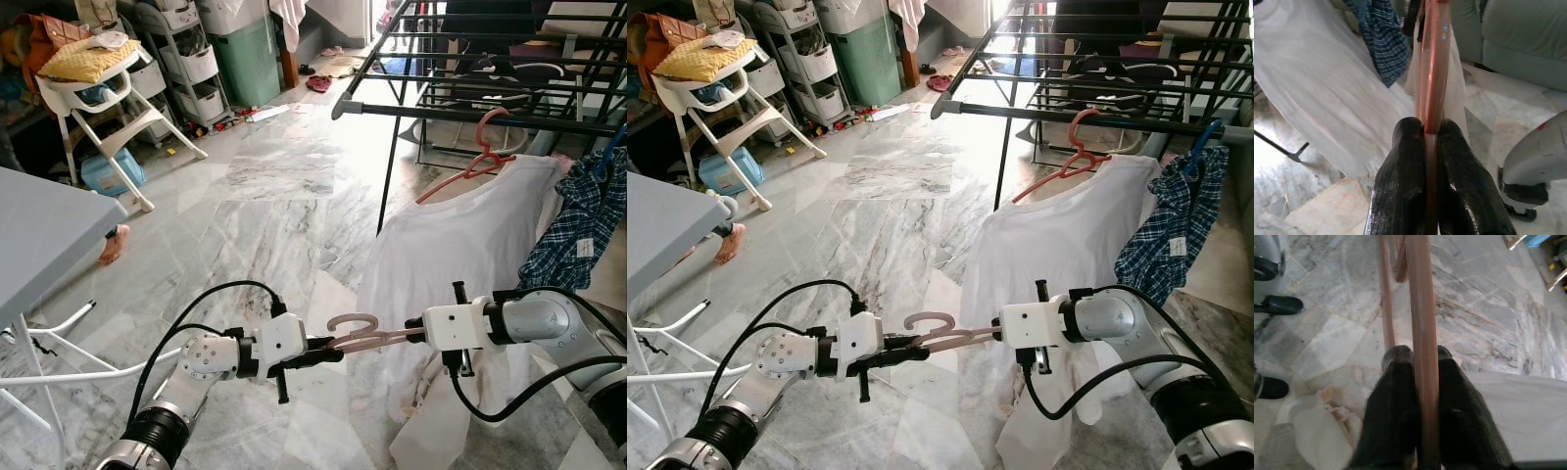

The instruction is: Hang hanger

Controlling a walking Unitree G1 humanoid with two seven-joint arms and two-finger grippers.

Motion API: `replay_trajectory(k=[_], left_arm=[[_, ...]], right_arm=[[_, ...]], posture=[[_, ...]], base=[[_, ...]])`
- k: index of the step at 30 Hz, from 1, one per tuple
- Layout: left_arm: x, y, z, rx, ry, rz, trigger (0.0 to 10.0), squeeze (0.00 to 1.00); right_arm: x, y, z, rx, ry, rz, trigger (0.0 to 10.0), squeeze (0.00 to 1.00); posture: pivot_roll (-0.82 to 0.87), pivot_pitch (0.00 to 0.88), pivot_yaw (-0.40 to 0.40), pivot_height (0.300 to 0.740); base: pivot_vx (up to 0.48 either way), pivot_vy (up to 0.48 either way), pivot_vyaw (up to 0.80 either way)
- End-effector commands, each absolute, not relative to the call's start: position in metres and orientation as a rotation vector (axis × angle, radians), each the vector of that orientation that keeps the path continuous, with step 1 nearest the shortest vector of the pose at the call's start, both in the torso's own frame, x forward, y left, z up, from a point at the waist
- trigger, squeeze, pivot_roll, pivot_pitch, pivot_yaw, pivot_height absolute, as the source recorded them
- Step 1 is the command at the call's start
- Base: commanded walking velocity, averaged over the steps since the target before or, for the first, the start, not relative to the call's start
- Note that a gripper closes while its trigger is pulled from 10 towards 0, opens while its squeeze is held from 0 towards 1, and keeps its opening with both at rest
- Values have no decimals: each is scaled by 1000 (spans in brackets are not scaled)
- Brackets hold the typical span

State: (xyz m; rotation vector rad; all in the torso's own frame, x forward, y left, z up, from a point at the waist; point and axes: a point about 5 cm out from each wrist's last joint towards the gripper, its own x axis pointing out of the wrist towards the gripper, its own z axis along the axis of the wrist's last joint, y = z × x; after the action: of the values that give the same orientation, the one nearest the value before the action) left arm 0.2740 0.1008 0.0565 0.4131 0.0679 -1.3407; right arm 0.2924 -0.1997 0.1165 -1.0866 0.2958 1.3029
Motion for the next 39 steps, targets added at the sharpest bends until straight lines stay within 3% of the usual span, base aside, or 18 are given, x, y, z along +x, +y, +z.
replay_trajectory(k=[1, 39], left_arm=[[271, 107, 53, 448, 89, -1350, 0, 0], [257, 113, 40, 428, 111, -1343, 0, 0]], right_arm=[[291, -196, 119, -1067, 291, 1333, 10000, 1000], [293, -215, 125, -1088, 328, 1350, 10000, 1000]], posture=[[-158, 34, 121, 740], [-154, 25, 126, 740]], base=[[0, 0, 0], [0, 0, 0]])
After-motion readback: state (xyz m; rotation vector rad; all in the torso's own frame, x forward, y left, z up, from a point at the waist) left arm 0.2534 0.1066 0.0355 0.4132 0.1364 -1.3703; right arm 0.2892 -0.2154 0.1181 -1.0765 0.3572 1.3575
